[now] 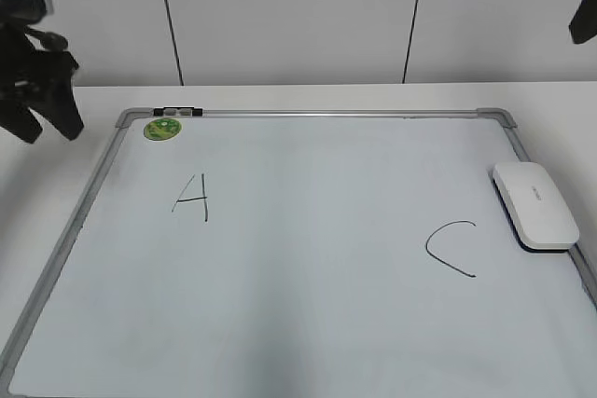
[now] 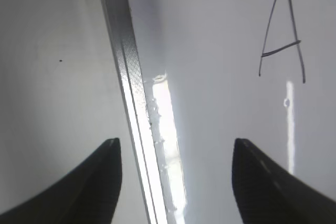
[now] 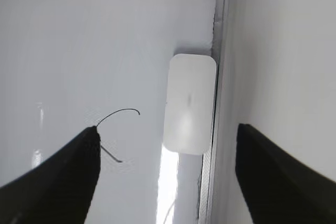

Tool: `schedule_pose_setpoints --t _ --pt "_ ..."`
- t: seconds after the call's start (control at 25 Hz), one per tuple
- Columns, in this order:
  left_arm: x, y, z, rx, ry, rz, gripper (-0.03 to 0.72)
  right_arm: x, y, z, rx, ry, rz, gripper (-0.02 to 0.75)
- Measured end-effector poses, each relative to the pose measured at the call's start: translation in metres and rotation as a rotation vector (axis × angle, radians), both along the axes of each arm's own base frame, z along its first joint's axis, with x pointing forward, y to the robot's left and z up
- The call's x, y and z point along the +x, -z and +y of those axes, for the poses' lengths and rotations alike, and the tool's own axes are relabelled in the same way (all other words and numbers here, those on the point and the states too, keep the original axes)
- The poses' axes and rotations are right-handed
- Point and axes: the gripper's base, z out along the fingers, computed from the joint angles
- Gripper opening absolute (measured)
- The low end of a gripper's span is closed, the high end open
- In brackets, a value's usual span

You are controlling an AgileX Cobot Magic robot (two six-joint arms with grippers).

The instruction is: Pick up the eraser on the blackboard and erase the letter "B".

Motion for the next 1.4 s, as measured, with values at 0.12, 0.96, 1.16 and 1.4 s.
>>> schedule_pose_setpoints --t 0.12,0.96,1.16,1.4 --pt "-0.017 -0.039 0.001 -0.002 0.002 -0.09 0.398 -0.033 -0.015 0.002 -0.002 -0.006 -0.031 0.594" --pt "-0.245 -0.113 0.015 0.044 -0.057 -0.34 0.372 -0.197 -0.035 0.01 -0.008 -0.003 -0.212 0.589" --pt "-0.295 -0.092 0.015 0.028 -0.062 -0.384 0.372 -0.23 -0.007 0.011 0.018 0.037 -0.186 0.589" --pt "-0.326 -0.065 0.015 0.009 -0.064 -0.428 0.371 -0.278 0.032 0.016 0.022 0.007 -0.204 0.589"
